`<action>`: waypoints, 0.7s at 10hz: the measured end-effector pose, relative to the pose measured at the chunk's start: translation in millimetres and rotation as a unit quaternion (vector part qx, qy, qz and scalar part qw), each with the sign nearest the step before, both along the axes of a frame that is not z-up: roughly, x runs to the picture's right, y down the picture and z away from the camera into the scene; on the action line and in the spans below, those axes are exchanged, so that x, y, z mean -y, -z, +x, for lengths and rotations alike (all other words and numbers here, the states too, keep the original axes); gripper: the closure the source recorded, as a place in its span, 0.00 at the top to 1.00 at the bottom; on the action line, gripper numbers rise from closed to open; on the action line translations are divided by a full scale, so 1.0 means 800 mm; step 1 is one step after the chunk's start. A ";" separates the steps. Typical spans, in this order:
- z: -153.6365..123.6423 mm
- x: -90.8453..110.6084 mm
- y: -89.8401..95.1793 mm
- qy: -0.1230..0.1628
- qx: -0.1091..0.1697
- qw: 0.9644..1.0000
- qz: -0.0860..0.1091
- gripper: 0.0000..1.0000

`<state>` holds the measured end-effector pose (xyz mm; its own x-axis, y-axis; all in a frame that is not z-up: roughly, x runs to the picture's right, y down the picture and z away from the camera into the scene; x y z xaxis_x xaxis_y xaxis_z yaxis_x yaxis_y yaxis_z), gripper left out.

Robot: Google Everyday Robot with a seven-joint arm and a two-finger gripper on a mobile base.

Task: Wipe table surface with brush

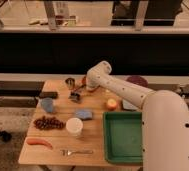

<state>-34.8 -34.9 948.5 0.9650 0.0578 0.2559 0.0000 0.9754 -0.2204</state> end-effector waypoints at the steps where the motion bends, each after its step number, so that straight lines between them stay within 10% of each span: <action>1: -0.010 0.001 -0.001 0.004 0.003 1.000 0.001 0.05; 7: -0.033 -0.022 0.027 0.003 0.028 1.000 -0.008 0.05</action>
<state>-61.4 -17.4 926.8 0.9496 0.0577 0.3082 0.0176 0.9715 -0.2364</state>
